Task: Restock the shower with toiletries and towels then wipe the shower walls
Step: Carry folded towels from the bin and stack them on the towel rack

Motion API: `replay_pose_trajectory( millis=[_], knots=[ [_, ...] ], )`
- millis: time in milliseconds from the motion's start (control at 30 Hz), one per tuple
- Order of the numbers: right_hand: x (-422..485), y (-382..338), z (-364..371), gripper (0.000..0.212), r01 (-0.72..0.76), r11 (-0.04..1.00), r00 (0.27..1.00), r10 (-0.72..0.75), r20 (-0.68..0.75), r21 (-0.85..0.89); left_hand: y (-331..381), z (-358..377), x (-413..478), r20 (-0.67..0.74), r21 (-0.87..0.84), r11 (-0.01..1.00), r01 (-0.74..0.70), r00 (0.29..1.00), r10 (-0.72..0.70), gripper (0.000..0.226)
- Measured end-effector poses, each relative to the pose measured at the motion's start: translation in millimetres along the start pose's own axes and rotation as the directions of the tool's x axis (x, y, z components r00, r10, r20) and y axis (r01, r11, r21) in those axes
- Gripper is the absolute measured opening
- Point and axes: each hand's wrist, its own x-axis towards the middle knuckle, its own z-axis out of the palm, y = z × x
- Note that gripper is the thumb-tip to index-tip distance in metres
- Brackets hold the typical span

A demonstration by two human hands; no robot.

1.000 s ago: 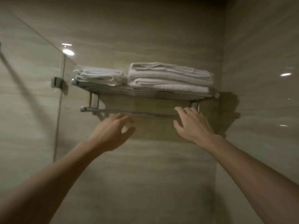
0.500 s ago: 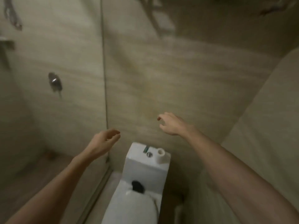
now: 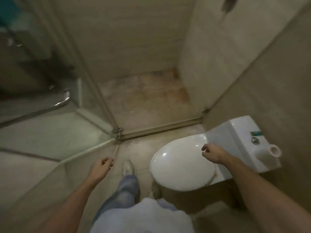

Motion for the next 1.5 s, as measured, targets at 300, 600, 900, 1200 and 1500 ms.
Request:
replay_pose_trajectory(
  millis=[300,600,900,1200,1500],
  knots=[
    [25.4,-147.9,53.9,0.035,0.330,0.923,0.938,-0.299,0.173,-0.195,-182.4,-32.8,-129.4,-0.188,-0.470,0.798,0.377,0.841,-0.508,0.024],
    [4.0,-292.4,102.0,0.036,0.500,0.781,0.862,-0.408,0.300,-0.375,-265.4,-38.1,-167.8,-0.127,-0.695,0.609,0.382,0.769,-0.626,0.018],
    [-31.1,-457.4,164.9,0.035,0.638,0.656,0.770,-0.535,0.348,-0.402,-350.1,-102.8,-173.4,-0.045,-0.798,0.451,0.399,0.708,-0.705,0.024],
    [-45.9,-572.6,235.8,0.030,0.675,0.622,0.738,-0.552,0.388,-0.397,-398.7,-219.8,-170.8,-0.160,-0.789,0.525,0.320,0.718,-0.678,0.018],
    [-21.7,-646.5,299.2,0.031,0.632,0.612,0.766,-0.402,0.501,-0.475,-455.6,-334.2,-172.9,-0.193,-0.833,0.477,0.279,0.663,-0.724,0.022]
  ],
)
